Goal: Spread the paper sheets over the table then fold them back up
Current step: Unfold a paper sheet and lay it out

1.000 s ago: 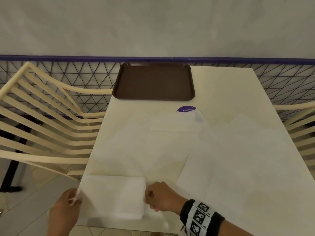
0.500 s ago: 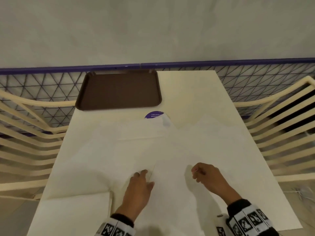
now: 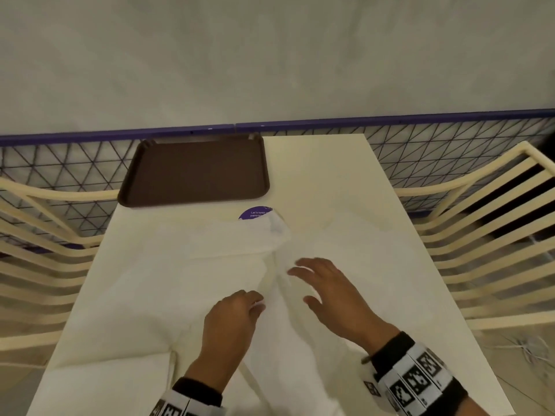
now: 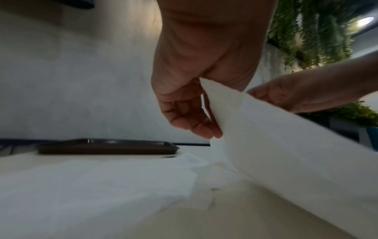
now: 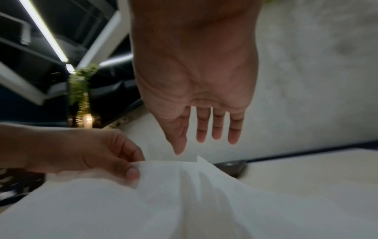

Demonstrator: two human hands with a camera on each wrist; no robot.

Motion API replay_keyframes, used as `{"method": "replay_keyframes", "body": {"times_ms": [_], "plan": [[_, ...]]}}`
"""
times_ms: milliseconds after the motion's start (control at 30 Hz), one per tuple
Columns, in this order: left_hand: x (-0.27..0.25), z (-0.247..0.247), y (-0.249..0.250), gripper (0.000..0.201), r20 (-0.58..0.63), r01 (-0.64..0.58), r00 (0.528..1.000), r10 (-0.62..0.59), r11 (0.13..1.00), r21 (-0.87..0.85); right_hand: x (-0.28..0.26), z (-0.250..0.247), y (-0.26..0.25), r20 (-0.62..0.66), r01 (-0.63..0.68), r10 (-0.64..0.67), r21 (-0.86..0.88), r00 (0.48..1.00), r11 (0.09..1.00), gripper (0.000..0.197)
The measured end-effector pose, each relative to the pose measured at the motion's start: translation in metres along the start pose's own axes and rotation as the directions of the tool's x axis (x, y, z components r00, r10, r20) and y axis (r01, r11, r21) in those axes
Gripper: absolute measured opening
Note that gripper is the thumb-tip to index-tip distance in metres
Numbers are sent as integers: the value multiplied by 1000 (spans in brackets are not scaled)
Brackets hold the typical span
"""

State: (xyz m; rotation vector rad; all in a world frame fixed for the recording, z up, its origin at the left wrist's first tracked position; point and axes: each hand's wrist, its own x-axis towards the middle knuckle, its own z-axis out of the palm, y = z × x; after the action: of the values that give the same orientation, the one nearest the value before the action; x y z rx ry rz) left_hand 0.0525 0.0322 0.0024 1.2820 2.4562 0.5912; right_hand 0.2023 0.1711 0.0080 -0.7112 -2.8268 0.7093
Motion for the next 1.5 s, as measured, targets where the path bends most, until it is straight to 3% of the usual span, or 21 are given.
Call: {"method": "replay_keyframes", "body": {"times_ms": [100,167,267,467,567,667,800,900,967,1067,1167,1233,1267,1333,1367,1433,1500], "plan": [[3,-9,0,25,-57,-45,997,47,999,23,28,2,-12,6,195,-197,-158,980,968,58],[4,-12,-2,25,-78,-47,996,49,999,18,44,5,-15,24,244,-244,-190,969,951,45],[6,-12,-10,27,-48,19,999,-21,999,-26,60,4,-15,5,221,-223,-160,975,962,8],[9,-12,-25,18,46,153,988,-148,979,-137,64,4,-13,5,221,-225,-186,974,957,7],[5,-17,-31,17,26,191,981,-190,962,-194,69,-1,-13,-128,187,-204,-134,971,973,9],[2,-28,-32,25,-49,222,966,-253,911,-347,76,-14,-17,-302,215,-240,-116,923,970,8],[2,-52,-17,21,-191,99,951,-245,823,-559,84,-33,-31,-362,296,-313,-101,878,950,19],[5,-77,0,17,-332,-44,923,-196,801,-597,89,-54,-50,-380,365,-357,-53,853,929,19],[8,-95,10,23,-400,-121,905,-145,813,-570,88,-69,-64,-345,357,-331,12,878,934,18],[12,-120,18,24,-410,-189,906,-101,772,-607,85,-87,-78,-99,126,-107,206,989,970,7],[22,-138,13,20,-367,-156,923,-119,756,-636,85,-97,-65,117,-109,74,335,990,936,24],[30,-143,6,14,-322,-105,939,-116,799,-593,82,-102,-55,181,-196,149,281,972,940,16],[33,-143,6,10,-289,-83,952,-103,822,-564,80,-103,-54,191,-190,147,230,970,955,16],[39,-140,13,10,-219,-83,976,-17,894,-439,78,-103,-59,180,-109,77,175,981,979,43],[41,-138,20,11,-182,-102,983,35,923,-371,78,-102,-67,161,-57,25,194,987,979,45],[44,-137,32,10,-127,-143,986,107,936,-322,79,-101,-83,116,21,-56,283,992,959,24],[47,-139,34,10,-73,-142,990,123,915,-378,81,-106,-88,64,14,-40,359,997,933,11]]}}
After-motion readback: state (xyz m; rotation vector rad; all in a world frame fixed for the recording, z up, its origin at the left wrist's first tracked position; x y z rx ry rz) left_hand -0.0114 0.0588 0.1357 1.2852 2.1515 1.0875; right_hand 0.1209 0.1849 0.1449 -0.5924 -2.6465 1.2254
